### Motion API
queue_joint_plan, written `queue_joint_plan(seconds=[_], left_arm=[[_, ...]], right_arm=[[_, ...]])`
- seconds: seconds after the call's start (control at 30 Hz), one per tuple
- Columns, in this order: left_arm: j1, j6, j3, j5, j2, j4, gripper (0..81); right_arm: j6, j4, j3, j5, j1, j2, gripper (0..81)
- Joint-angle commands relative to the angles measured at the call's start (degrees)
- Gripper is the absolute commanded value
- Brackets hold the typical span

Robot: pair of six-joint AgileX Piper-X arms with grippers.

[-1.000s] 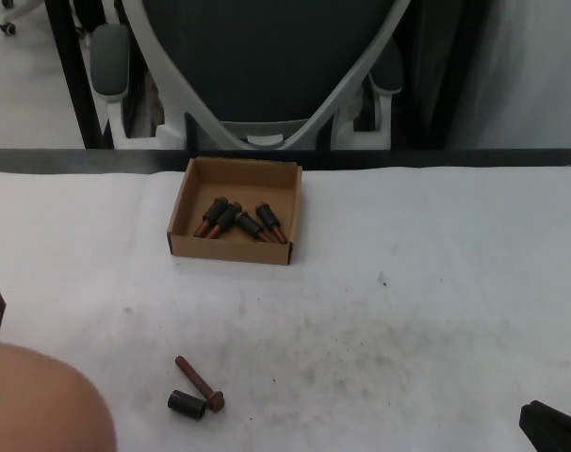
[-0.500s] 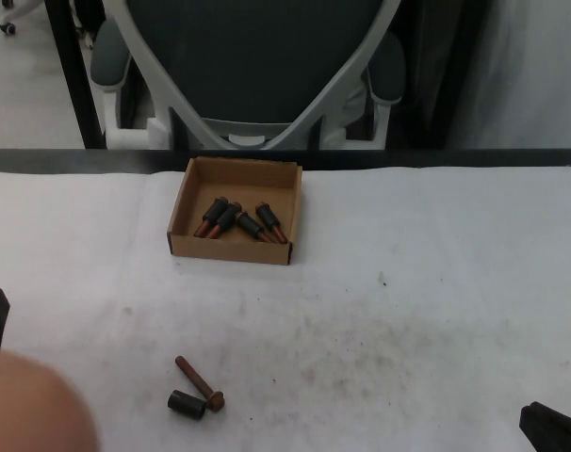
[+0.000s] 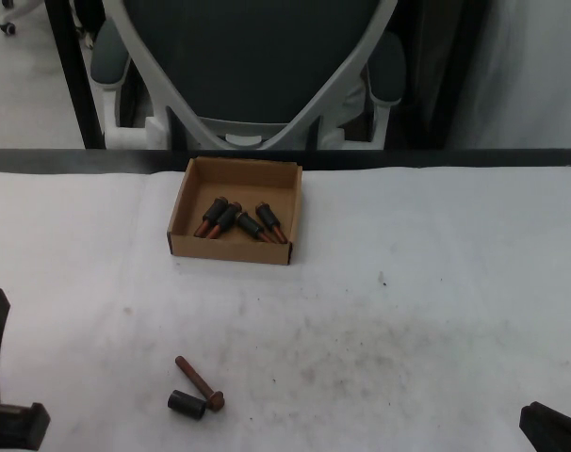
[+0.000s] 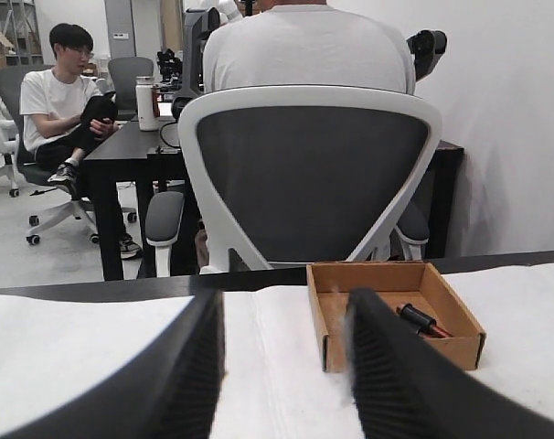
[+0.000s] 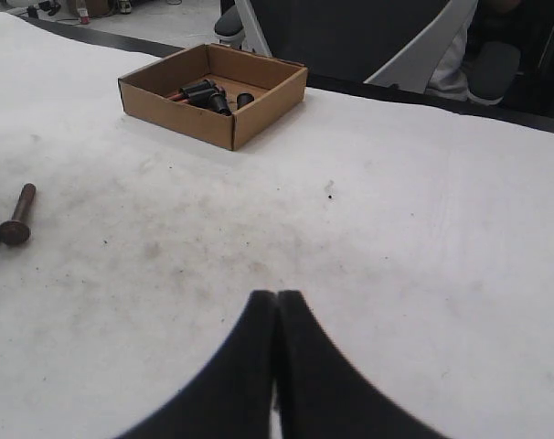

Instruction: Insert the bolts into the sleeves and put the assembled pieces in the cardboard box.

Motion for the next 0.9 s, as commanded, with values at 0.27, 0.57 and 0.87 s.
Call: queue_joint_plan(seconds=[0.27,0.57,0.87], left_arm=[[0.0,-0.4,-1.2,0.5,-0.9,-2.5,0.8],[0.0,-0.8,-1.2,1.7,-0.9,-2.5,0.8],[0.0,-0.8,-1.2,1.7,-0.9,-2.5,0.8]], right_arm=[[0.4,2.0,-0.6,0.0,0.0,-0.4,0.2],[0.4,1.9,-0.6,0.2,0.0,-0.4,0.2],[0.4,1.9,-0.6,0.2,0.0,-0.4,0.2]])
